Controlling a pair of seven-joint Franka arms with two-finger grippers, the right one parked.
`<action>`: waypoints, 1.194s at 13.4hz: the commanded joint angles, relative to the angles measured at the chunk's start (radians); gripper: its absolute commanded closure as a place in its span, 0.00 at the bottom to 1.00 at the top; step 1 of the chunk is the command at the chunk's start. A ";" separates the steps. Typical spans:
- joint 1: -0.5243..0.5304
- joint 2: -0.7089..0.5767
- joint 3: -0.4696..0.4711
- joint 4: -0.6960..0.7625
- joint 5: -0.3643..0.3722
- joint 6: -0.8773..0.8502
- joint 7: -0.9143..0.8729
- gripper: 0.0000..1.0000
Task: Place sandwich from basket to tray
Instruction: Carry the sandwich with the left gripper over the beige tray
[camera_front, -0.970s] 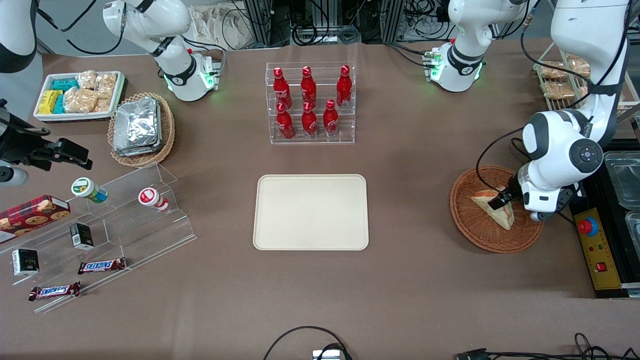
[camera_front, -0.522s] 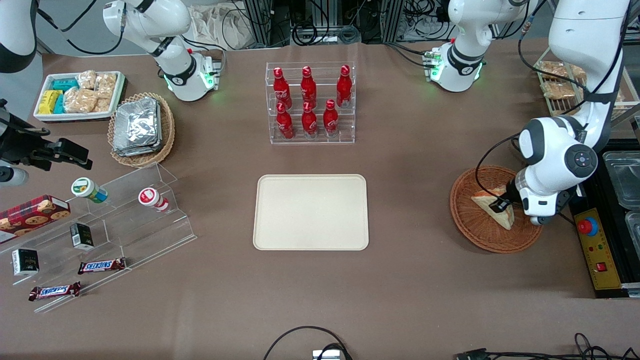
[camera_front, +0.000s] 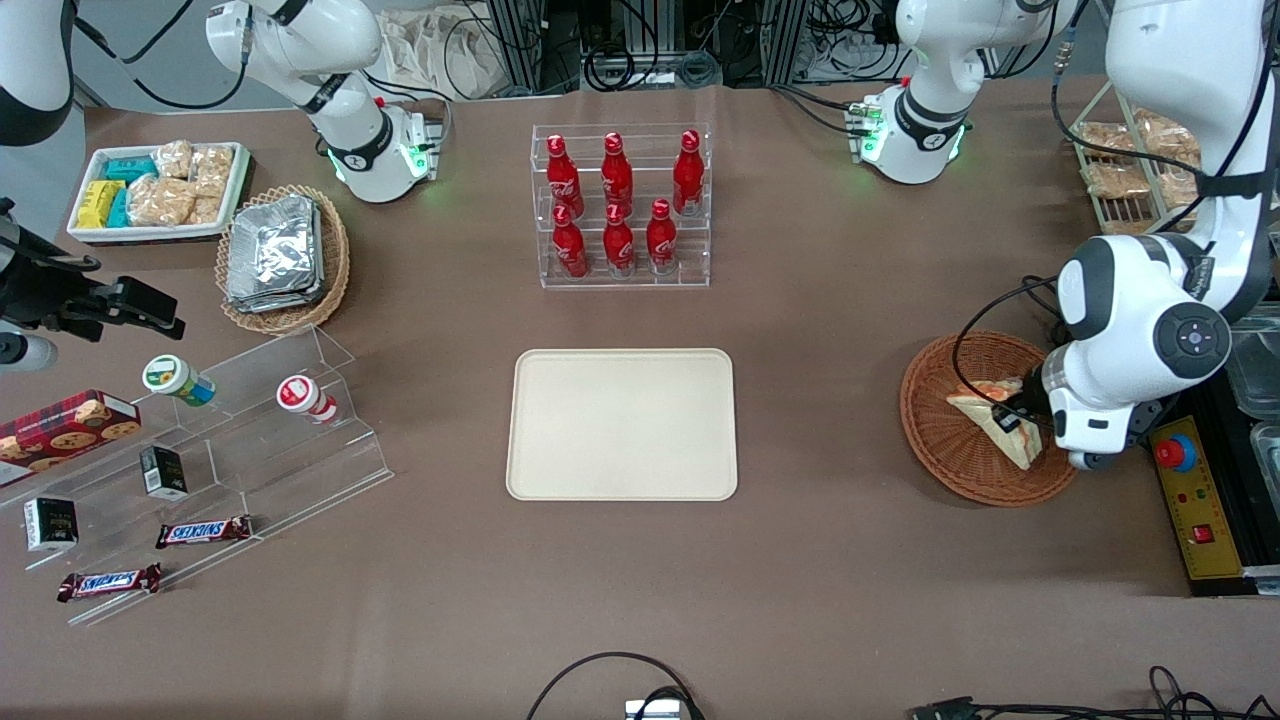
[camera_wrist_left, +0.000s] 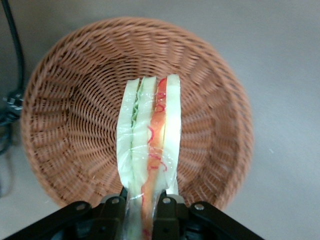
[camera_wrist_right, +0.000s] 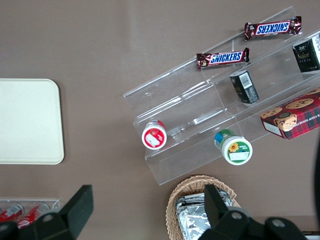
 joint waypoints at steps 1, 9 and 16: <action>-0.065 0.003 -0.026 0.183 0.039 -0.221 0.069 1.00; -0.381 0.286 -0.164 0.563 0.029 -0.326 0.238 1.00; -0.524 0.552 -0.158 0.733 0.092 -0.193 0.117 1.00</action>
